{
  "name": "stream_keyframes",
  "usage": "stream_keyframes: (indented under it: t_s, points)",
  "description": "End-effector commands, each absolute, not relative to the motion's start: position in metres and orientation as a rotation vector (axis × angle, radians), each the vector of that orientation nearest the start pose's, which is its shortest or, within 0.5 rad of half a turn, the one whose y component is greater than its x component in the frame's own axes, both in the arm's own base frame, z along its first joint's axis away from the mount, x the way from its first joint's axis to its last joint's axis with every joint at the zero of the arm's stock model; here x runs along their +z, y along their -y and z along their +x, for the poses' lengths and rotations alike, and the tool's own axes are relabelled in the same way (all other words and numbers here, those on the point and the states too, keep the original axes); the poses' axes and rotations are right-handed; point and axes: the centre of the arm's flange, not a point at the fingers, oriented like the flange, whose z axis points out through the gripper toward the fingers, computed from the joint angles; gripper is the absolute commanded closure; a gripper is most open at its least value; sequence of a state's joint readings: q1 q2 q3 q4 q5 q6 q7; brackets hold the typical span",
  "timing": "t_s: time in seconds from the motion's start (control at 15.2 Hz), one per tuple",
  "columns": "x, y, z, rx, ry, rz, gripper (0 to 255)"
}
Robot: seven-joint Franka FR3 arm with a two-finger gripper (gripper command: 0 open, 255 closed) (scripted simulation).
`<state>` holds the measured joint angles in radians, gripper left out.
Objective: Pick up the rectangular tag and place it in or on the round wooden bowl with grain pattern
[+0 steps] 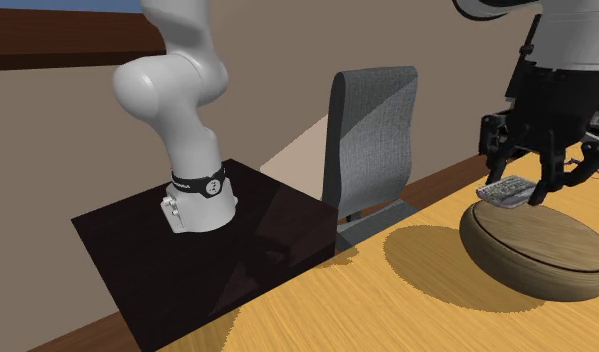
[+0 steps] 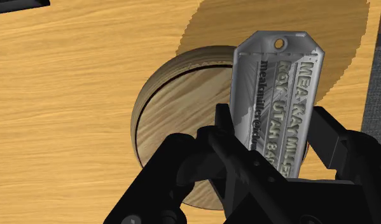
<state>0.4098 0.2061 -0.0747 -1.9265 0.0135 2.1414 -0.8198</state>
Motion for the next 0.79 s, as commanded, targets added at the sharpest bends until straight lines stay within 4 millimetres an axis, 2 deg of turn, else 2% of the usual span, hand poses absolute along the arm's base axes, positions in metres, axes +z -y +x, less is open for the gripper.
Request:
stream_keyframes:
  t_s: [0.0, 0.26, 0.73]
  points:
    - [0.387, -0.221, 0.587, -0.012, 1.710, -2.642, 255]
    - [0.388, -0.260, 0.621, -0.012, 1.710, -2.642, 255]
    - [0.351, -0.260, 0.621, -0.012, 1.710, -2.642, 255]
